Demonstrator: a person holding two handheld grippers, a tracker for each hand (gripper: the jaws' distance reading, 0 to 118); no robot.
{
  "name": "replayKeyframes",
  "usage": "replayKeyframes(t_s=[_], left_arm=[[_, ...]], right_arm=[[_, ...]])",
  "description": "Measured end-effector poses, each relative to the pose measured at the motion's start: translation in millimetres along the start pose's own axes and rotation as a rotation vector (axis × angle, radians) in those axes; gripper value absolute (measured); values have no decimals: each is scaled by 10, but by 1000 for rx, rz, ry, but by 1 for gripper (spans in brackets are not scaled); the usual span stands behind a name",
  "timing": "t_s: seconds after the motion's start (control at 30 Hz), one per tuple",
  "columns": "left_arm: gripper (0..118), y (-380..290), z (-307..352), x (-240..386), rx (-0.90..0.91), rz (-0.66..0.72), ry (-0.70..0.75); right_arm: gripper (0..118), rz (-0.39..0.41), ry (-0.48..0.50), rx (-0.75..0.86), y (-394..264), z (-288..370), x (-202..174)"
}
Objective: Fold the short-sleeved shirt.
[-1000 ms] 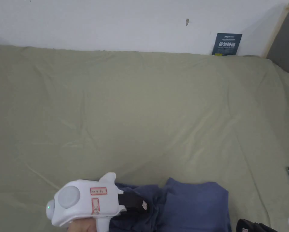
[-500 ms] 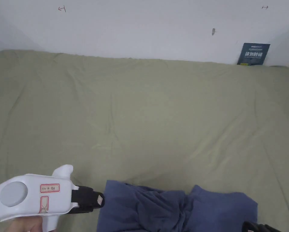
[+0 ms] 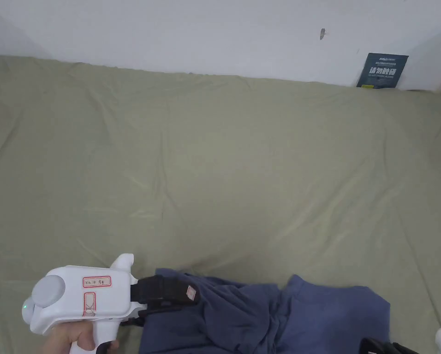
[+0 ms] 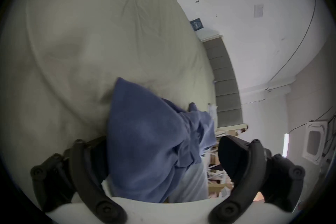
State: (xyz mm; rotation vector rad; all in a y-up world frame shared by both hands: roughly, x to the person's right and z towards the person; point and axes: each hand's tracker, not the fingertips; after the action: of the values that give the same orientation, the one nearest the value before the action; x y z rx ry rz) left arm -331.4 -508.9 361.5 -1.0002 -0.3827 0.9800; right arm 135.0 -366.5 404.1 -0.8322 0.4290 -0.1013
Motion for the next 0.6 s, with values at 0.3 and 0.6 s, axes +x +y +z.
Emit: replayKeyframes(t_s=[0.3,0.6], left_arm=[[12,-96,351,86,108,18,68],[12,-193,1493,464,289,24,329]], right_arm=[[1,7,-6,40,45,158,37],[1,1,11,91,42,208,39]])
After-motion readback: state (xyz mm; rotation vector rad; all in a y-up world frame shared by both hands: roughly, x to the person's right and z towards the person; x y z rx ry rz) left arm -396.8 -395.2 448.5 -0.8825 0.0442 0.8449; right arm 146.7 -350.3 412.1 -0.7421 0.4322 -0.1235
